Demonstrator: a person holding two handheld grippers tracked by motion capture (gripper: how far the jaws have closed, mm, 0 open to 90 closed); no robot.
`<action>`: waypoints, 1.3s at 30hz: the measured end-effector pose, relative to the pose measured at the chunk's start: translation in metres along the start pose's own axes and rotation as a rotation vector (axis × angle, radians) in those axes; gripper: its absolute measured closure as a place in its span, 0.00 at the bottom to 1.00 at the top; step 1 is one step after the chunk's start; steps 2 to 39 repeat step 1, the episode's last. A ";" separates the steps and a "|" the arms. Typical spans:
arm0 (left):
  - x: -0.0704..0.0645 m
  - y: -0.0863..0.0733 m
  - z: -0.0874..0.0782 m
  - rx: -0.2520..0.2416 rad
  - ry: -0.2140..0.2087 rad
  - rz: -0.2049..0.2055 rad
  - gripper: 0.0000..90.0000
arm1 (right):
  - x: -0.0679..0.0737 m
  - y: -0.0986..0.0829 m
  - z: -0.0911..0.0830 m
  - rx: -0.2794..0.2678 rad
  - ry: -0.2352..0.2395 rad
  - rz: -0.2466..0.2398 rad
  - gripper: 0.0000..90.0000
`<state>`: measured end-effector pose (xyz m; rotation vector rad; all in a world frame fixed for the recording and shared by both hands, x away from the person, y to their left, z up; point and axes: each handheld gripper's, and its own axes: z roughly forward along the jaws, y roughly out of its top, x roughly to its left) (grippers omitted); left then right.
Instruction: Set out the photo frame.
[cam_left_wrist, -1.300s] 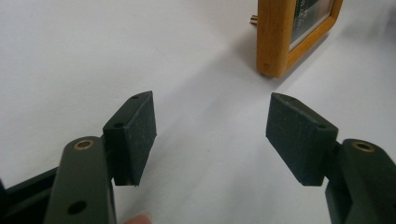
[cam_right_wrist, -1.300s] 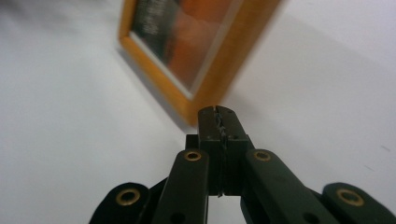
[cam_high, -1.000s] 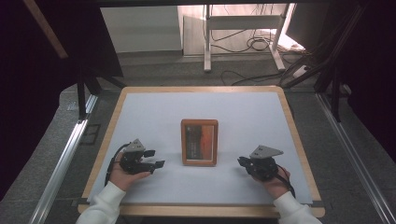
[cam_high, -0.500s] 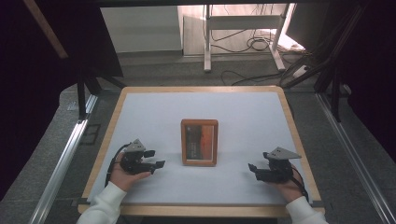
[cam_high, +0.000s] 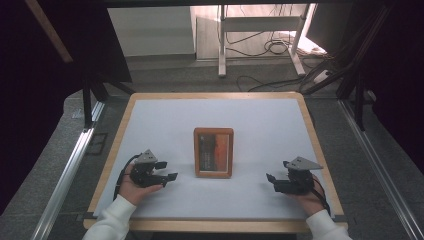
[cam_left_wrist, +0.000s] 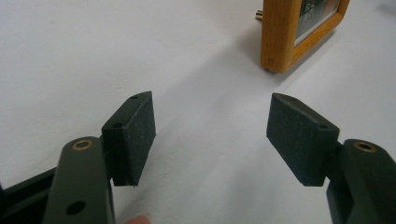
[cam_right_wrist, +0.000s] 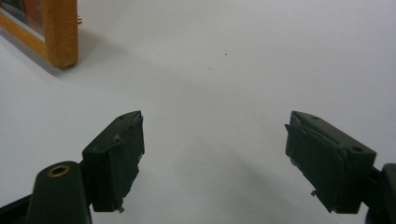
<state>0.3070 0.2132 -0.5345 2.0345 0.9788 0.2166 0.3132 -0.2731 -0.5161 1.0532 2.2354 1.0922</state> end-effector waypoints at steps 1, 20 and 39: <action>0.000 0.000 0.000 -0.001 0.000 0.000 0.36 | 0.000 0.000 0.000 0.001 -0.001 -0.001 0.21; 0.000 0.000 0.000 -0.001 0.000 0.000 0.36 | 0.000 0.000 0.000 0.001 -0.001 -0.001 0.21; 0.000 0.000 0.000 -0.001 0.000 0.000 0.36 | 0.000 0.000 0.000 0.001 -0.001 -0.001 0.21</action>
